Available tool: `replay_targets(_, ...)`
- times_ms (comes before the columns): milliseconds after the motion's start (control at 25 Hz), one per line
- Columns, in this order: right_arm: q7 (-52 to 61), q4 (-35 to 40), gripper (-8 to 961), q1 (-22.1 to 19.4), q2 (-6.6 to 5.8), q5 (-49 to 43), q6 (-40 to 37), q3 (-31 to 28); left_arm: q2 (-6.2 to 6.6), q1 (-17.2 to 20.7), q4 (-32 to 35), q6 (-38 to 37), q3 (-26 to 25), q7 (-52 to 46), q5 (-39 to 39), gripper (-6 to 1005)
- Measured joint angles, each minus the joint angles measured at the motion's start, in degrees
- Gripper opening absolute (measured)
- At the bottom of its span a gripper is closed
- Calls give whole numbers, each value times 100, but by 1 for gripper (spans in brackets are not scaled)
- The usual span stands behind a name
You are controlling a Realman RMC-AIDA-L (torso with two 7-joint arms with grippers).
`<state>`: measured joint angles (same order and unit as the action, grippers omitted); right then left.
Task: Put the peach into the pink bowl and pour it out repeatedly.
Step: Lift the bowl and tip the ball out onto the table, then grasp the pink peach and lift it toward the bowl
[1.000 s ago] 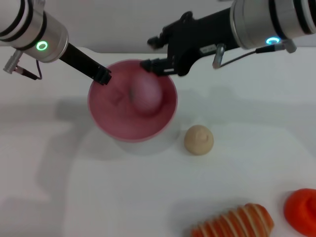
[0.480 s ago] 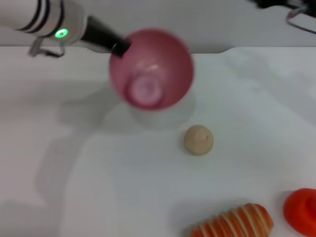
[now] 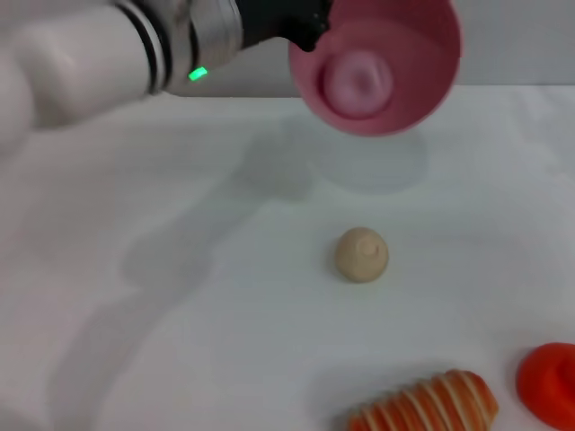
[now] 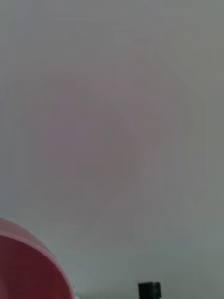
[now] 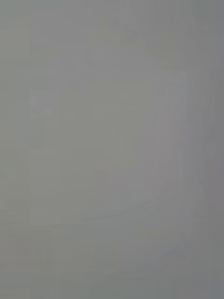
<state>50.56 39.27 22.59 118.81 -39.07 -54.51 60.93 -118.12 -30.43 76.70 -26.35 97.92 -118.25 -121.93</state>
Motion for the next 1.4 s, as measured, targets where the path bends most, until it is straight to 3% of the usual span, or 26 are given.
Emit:
replay_targets(40,-164,-129,509,-2,-1,134,-226,-42,1,134,21,483,339,228,135,43)
replay_targets(120,-278,-262,509,-3,-2,261,-390,-92,1,134,21,483,339,228,135,43)
replay_targets(160,-288,-278,509,-3,-3,275,-401,-103,3,306,34,1255,861,521,247,43)
replay_targets(200,-296,-297,509,0,-4,286,-410,-108,2,587,-24,2913,1997,969,191,43)
replay_targets(280,-299,-300,509,5,-4,290,-414,-108,1,697,-101,3755,2489,1108,86,43)
replay_targets(320,-304,-304,509,12,-5,294,-419,-109,1,697,-101,3755,2489,1108,86,43)
replay_targets(400,-314,-319,509,37,-9,304,-429,-115,0,815,-330,4965,3144,1184,-219,43)
replay_targets(600,-323,-329,510,76,-15,298,-439,-107,0,846,-503,5569,3435,1156,-459,42)
replay_targets(840,-326,-335,510,91,-16,287,-410,-82,-1,861,-507,5599,3429,1140,-463,42)
replay_targets(1040,-299,-337,510,90,-17,272,-418,-42,-24,840,-326,4996,2965,1067,-195,42)
replay_targets(1200,-292,-240,510,83,-18,266,-450,211,-28,725,-50,3427,1971,971,448,42)
replay_targets(1400,224,339,510,-38,-32,-366,-509,655,-2,246,-206,993,57,328,996,43)
